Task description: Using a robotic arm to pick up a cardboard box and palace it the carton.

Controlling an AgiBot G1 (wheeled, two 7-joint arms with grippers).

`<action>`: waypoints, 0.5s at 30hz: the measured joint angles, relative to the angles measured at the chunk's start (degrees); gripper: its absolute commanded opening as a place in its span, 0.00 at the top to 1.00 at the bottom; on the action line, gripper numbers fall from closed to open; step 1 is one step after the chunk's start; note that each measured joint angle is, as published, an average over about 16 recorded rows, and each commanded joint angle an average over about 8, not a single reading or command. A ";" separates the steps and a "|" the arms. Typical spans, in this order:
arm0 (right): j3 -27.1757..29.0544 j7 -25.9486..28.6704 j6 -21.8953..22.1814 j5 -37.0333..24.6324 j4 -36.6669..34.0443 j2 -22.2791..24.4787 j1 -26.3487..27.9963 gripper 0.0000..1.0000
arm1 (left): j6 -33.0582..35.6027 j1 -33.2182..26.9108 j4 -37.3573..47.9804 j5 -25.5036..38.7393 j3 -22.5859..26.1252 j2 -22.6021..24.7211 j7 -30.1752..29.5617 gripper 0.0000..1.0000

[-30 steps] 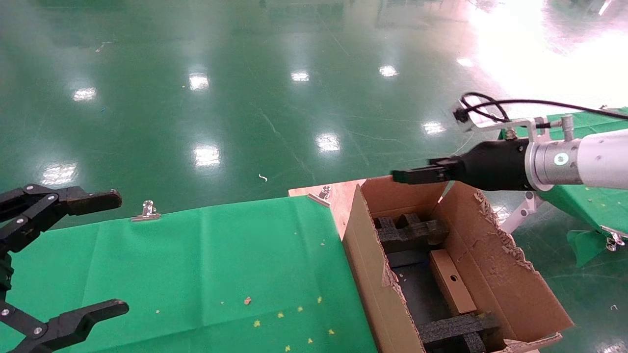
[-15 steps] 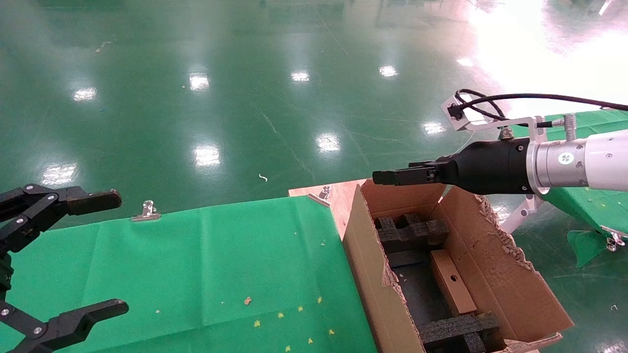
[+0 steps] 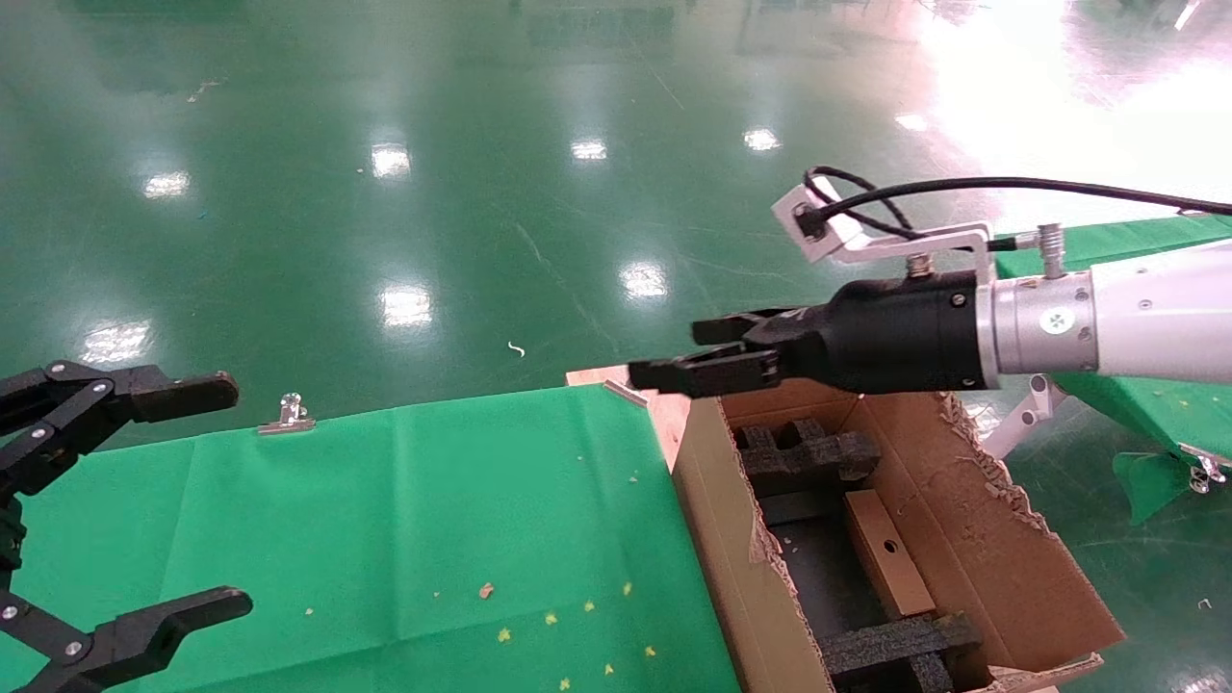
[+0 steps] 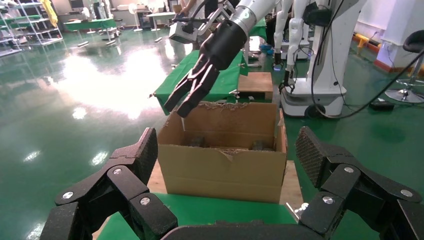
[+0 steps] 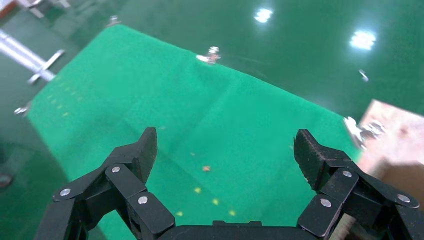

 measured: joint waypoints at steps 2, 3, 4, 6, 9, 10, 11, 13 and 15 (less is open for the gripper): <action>2.91 -1.45 -1.31 0.10 0.25 -0.41 -1.90 0.00 | 0.00 0.00 0.00 0.00 0.00 0.00 0.00 0.00; 4.39 -2.18 -1.97 0.15 0.38 -0.62 -2.87 0.00 | 0.00 0.00 0.00 0.00 0.00 0.00 0.00 0.00; 5.84 -2.91 -2.63 0.20 0.51 -0.82 -3.82 0.00 | 0.00 0.00 0.00 0.00 0.01 0.00 0.00 0.00; 8.78 -4.37 -3.95 0.31 0.77 -1.23 -5.73 0.00 | 0.00 0.00 0.00 0.00 0.01 0.00 0.00 0.00; 13.17 -6.55 -5.92 0.46 1.15 -1.85 -8.60 0.00 | 0.00 0.00 0.00 -0.01 0.01 0.00 0.01 0.00; 14.62 -7.28 -6.58 0.51 1.28 -2.05 -9.55 0.00 | 0.00 0.00 0.00 -0.01 0.01 0.00 0.01 0.00; 16.08 -8.00 -7.23 0.56 1.40 -2.25 -10.50 0.00 | 0.00 0.00 0.00 -0.01 0.01 0.00 0.01 0.00; 19.02 -9.46 -8.55 0.67 1.66 -2.66 -12.42 0.00 | -0.01 -0.01 0.00 -0.01 0.02 -0.01 0.01 0.00; 21.21 -10.55 -9.54 0.74 1.85 -2.97 -13.85 0.00 | -0.01 -0.01 0.00 -0.01 0.02 -0.01 0.01 0.00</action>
